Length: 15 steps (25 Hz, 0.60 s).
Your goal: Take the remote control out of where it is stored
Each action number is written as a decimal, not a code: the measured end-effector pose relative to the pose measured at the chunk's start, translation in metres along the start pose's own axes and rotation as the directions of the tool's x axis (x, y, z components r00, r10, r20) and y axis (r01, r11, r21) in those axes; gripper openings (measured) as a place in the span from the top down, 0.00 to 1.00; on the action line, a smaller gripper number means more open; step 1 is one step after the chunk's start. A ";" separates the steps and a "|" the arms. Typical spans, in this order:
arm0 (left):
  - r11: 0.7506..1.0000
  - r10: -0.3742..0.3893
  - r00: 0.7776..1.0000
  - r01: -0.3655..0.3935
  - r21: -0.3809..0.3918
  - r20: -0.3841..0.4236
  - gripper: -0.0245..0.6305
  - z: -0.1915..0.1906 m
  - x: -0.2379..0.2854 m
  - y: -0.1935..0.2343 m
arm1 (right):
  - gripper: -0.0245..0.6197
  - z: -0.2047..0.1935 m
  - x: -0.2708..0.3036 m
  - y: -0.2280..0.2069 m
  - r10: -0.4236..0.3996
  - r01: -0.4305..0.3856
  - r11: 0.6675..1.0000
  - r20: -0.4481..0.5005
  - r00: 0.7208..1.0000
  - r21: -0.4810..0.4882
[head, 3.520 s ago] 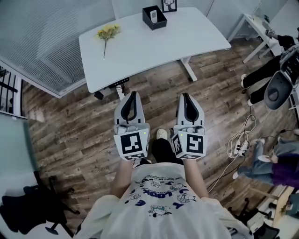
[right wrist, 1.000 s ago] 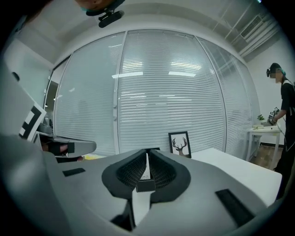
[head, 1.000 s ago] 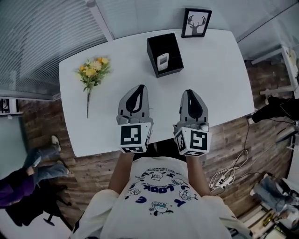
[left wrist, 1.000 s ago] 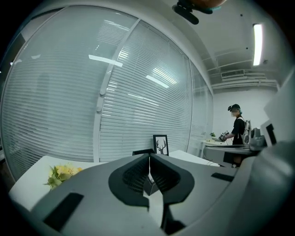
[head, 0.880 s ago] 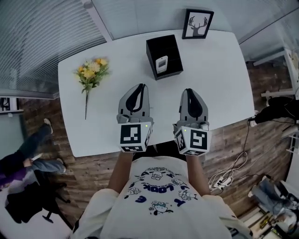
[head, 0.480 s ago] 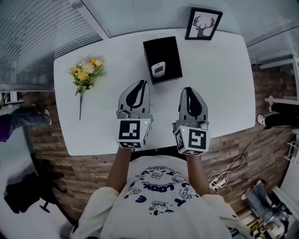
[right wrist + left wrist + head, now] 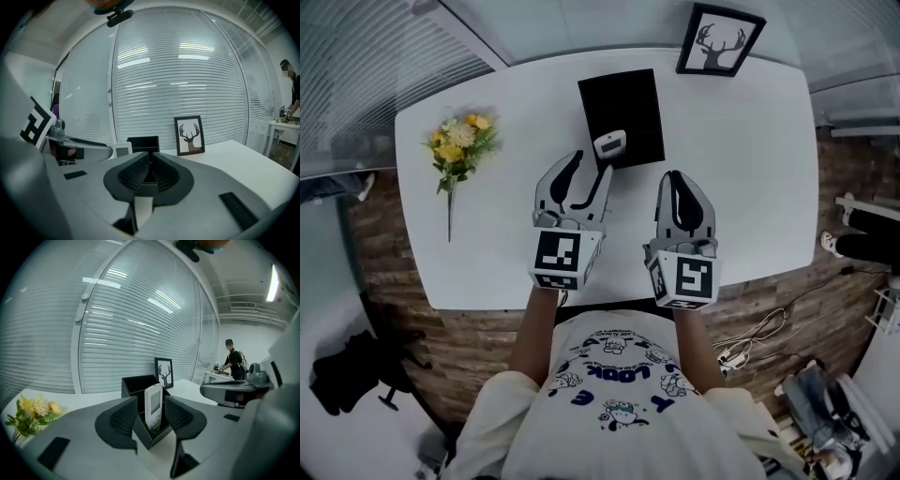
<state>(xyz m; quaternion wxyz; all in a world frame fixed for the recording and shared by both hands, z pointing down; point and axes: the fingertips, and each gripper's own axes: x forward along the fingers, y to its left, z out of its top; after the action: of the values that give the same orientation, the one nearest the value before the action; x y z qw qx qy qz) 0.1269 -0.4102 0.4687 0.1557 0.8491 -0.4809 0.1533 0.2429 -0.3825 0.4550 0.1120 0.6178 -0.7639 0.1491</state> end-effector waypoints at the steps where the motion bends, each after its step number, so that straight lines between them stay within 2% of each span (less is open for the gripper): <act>1: 1.000 -0.009 1.000 0.009 0.000 0.001 0.68 0.001 0.004 0.000 | 0.89 -0.002 0.002 -0.001 0.005 -0.005 1.000 -0.006 1.000 0.000; 6: 0.996 -0.071 0.997 0.073 0.057 -0.036 0.63 -0.002 0.028 -0.005 | 0.89 -0.011 0.012 -0.001 0.033 -0.033 0.999 -0.034 0.999 0.005; 11: 0.993 -0.107 0.993 0.109 0.046 -0.045 0.63 -0.001 0.043 -0.005 | 0.89 -0.020 0.020 0.000 0.062 -0.062 0.998 -0.059 0.996 0.008; 15: 0.988 -0.125 0.990 0.130 0.078 -0.070 0.63 -0.004 0.053 -0.005 | 0.89 -0.028 0.028 0.001 0.078 -0.077 0.997 -0.083 0.993 0.016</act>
<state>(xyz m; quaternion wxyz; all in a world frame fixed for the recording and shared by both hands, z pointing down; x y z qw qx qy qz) 0.1573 -0.4469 0.4939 0.1456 0.8784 -0.4135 0.1905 0.2360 -0.3972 0.4909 0.1340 0.5815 -0.7811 0.1838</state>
